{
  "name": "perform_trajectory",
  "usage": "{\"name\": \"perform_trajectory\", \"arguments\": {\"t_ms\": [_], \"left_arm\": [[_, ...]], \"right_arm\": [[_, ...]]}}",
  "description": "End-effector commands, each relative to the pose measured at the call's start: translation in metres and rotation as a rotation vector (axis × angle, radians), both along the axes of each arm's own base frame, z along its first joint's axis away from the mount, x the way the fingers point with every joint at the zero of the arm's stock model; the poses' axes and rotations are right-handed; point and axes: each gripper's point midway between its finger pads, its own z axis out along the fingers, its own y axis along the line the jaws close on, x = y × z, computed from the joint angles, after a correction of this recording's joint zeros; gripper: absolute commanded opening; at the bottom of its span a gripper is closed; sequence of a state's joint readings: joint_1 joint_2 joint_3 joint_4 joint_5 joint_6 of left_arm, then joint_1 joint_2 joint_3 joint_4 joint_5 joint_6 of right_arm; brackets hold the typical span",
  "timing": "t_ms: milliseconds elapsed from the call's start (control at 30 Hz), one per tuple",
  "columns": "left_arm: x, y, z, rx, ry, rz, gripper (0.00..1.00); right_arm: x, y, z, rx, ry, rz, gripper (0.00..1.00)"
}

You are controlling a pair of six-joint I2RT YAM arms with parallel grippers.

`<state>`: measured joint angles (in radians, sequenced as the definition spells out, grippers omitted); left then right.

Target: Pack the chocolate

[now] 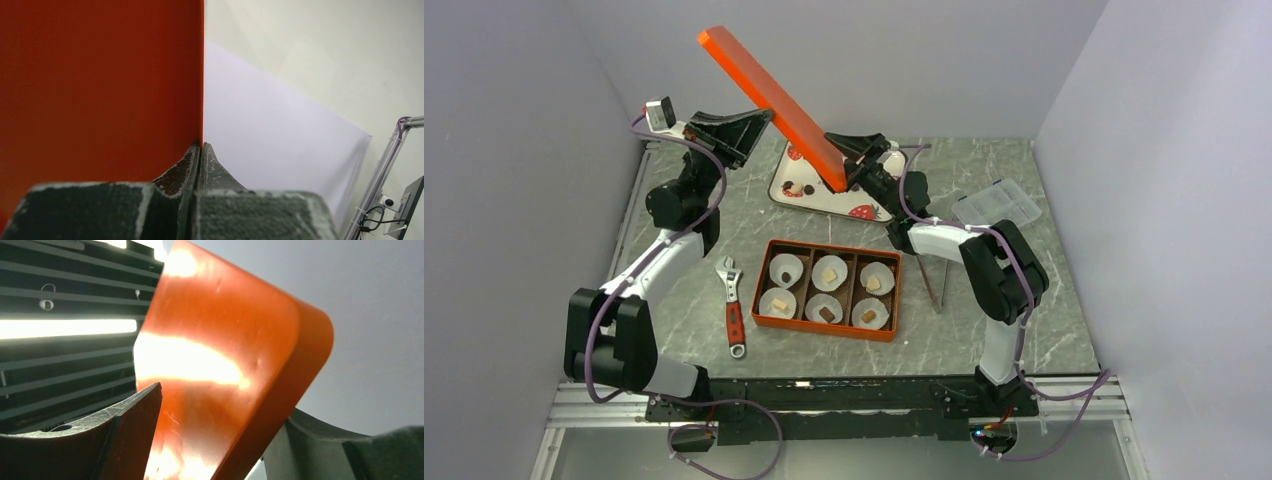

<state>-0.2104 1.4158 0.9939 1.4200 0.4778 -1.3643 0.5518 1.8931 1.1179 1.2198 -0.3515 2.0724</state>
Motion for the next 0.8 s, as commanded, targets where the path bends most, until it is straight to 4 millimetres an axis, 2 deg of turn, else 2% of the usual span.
{"name": "perform_trajectory", "arguments": {"t_ms": [0, 200, 500, 767], "left_arm": [[-0.025, 0.003, 0.002, 0.001, -0.089, -0.043, 0.00], [-0.024, 0.009, -0.013, 0.006, -0.072, -0.041, 0.00], [-0.022, 0.018, -0.039, 0.038, -0.027, -0.029, 0.00], [-0.019, 0.020, -0.067, 0.094, 0.052, -0.008, 0.00]], "right_arm": [[-0.027, -0.031, 0.084, 0.299, -0.045, 0.102, 0.68], [-0.036, -0.036, 0.088, 0.288, -0.099, 0.074, 0.53], [-0.044, -0.038, 0.085, 0.232, -0.148, 0.075, 0.47], [-0.043, -0.040, 0.076, 0.151, -0.158, 0.065, 0.26]]}}
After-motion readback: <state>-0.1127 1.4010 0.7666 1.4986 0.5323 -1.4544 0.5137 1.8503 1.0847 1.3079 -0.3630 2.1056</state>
